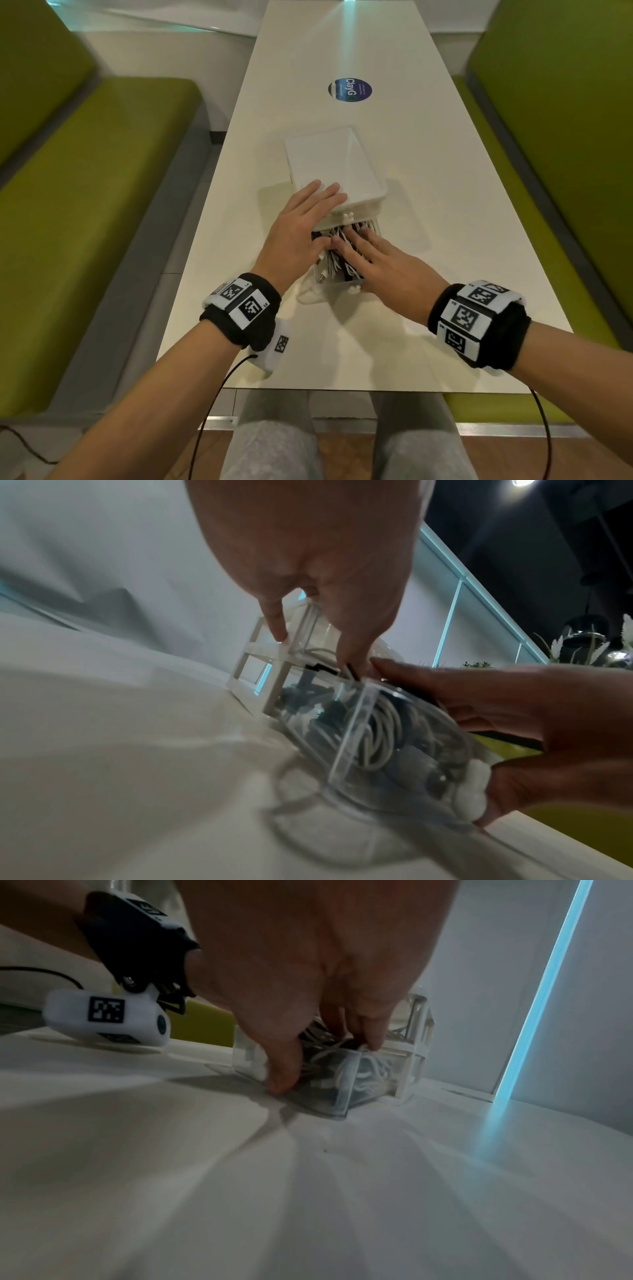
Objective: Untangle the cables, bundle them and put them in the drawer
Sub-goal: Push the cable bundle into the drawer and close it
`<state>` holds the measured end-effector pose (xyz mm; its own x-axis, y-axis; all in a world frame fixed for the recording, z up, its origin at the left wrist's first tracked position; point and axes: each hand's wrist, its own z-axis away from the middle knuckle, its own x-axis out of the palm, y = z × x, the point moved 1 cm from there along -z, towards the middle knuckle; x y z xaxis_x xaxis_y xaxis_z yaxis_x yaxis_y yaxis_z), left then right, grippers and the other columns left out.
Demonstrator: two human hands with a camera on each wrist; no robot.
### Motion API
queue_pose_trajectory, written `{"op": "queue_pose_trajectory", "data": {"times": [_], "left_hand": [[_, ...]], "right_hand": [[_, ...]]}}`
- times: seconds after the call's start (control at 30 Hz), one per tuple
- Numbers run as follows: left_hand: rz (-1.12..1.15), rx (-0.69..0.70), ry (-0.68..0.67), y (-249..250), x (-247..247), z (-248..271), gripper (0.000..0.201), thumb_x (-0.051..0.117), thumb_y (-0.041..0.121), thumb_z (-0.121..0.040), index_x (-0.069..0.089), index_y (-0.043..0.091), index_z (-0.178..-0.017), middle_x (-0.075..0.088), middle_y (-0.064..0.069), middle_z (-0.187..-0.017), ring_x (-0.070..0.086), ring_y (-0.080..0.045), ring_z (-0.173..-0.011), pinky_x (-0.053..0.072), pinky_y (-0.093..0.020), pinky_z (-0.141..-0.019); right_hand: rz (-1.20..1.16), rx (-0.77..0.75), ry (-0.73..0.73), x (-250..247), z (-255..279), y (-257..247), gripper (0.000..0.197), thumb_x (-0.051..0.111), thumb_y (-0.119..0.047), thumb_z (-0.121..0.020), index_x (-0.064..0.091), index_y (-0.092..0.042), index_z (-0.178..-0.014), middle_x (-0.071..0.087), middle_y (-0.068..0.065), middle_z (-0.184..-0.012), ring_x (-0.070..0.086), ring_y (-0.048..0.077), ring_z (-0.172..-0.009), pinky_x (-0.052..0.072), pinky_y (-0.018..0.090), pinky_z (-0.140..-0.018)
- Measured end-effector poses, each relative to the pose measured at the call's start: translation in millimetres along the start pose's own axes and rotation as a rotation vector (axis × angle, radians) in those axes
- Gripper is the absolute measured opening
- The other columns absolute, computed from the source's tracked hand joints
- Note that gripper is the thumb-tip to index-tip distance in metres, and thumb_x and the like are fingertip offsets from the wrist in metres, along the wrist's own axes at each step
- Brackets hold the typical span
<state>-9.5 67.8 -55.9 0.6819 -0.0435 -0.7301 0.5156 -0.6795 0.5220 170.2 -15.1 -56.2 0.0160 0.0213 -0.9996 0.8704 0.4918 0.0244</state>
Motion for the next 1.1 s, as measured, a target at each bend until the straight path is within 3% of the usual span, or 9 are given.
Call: {"op": "queue_pose_trajectory", "data": {"times": [0.1,0.17,0.37,0.53,0.67,0.8,0.93,1.0,1.1], "left_hand": [[0.001,0.003,-0.005,1,-1,0,0.068,0.075,0.005,-0.078,0.050,0.017,-0.140,0.044,0.005,-0.149,0.026,-0.015,-0.145,0.029,-0.032,-0.117],[-0.003,-0.004,-0.024,2,-3,1,0.071,0.074,0.001,-0.076,0.050,0.018,-0.140,0.044,0.005,-0.149,0.026,-0.015,-0.145,0.026,-0.025,-0.117],[-0.034,0.003,-0.045,0,-15,-8,0.070,0.063,-0.015,-0.075,0.057,0.021,-0.135,0.054,0.004,-0.141,0.039,-0.019,-0.138,0.035,-0.028,-0.111],[-0.008,-0.026,-0.043,-4,-17,-11,0.070,0.065,-0.015,-0.076,0.059,0.026,-0.132,0.058,0.008,-0.136,0.041,-0.013,-0.136,0.036,-0.023,-0.110],[-0.048,-0.035,-0.077,-6,-18,-14,0.072,0.065,-0.015,-0.074,0.059,0.029,-0.132,0.057,0.011,-0.136,0.042,-0.010,-0.135,0.029,-0.009,-0.107],[-0.049,-0.036,-0.065,-8,-19,-16,0.072,0.061,-0.018,-0.073,0.061,0.028,-0.129,0.059,0.010,-0.134,0.044,-0.012,-0.133,0.032,-0.013,-0.107],[-0.021,-0.063,-0.068,-7,-17,-15,0.073,0.057,-0.021,-0.074,0.062,0.028,-0.128,0.059,0.010,-0.134,0.042,-0.009,-0.134,0.033,-0.011,-0.107],[-0.022,-0.064,-0.063,-6,-17,-15,0.071,0.057,-0.020,-0.075,0.063,0.027,-0.128,0.060,0.010,-0.133,0.042,-0.010,-0.134,0.037,-0.019,-0.108],[-0.045,-0.093,-0.058,-8,-16,-18,0.070,0.059,-0.018,-0.075,0.063,0.030,-0.126,0.060,0.012,-0.132,0.043,-0.007,-0.133,0.029,-0.007,-0.107]], "right_hand": [[0.008,-0.004,-0.032,1,-1,-1,0.072,0.039,0.000,-0.082,0.019,-0.001,-0.151,0.026,0.026,-0.154,0.030,0.044,-0.140,0.038,0.046,-0.109],[-0.005,0.020,-0.038,1,-3,-1,0.068,0.032,-0.005,-0.082,0.024,0.002,-0.149,0.030,0.026,-0.153,0.034,0.045,-0.138,0.040,0.047,-0.106],[0.036,0.013,-0.008,0,-10,1,0.078,0.078,-0.006,-0.070,0.044,0.004,-0.140,0.050,0.026,-0.139,0.054,0.045,-0.121,0.053,0.045,-0.089],[0.106,0.027,-0.004,-7,-12,-1,0.076,0.074,-0.014,-0.076,0.040,-0.003,-0.143,0.050,0.019,-0.128,0.053,0.036,-0.111,0.054,0.045,-0.077],[0.129,0.009,-0.059,-9,-17,-3,0.085,0.071,-0.018,-0.075,0.030,-0.011,-0.150,0.049,0.016,-0.129,0.051,0.033,-0.109,0.050,0.041,-0.076],[0.199,0.020,-0.065,-15,-23,-7,0.071,0.066,-0.017,-0.078,0.040,-0.012,-0.143,0.050,0.015,-0.127,0.052,0.032,-0.108,0.048,0.038,-0.071],[0.247,0.085,-0.062,-19,-28,-17,0.049,0.045,-0.014,-0.073,0.064,-0.014,-0.118,0.056,0.016,-0.118,0.056,0.033,-0.098,0.047,0.036,-0.062],[0.255,0.104,-0.077,-21,-34,-26,0.040,0.046,-0.014,-0.076,0.070,-0.014,-0.108,0.055,0.018,-0.119,0.055,0.033,-0.099,0.048,0.038,-0.066],[0.254,0.129,-0.122,-24,-37,-31,0.033,0.056,-0.018,-0.084,0.065,-0.013,-0.116,0.046,0.020,-0.131,0.049,0.035,-0.113,0.047,0.040,-0.077]]}}
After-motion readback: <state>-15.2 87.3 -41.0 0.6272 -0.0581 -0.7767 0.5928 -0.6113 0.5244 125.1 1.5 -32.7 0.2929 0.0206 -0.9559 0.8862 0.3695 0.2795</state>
